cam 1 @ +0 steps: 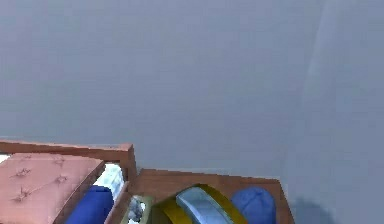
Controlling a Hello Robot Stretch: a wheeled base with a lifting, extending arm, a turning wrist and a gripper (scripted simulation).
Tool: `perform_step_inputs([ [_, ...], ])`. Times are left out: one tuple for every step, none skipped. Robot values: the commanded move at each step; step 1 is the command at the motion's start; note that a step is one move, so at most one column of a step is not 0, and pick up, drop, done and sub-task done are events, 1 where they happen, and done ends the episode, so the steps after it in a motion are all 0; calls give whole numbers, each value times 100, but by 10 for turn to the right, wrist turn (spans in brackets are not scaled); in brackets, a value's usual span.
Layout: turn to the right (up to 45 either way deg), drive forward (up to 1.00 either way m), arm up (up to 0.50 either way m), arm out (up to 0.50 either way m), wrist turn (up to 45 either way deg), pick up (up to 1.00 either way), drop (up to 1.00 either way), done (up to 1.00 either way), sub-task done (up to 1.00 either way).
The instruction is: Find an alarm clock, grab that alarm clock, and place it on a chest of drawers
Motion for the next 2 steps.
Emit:
perform_step_inputs([
  [240,0,0,0,0,0,0,0,0],
  [-150,0,0,0,0,0,0,0,0],
])
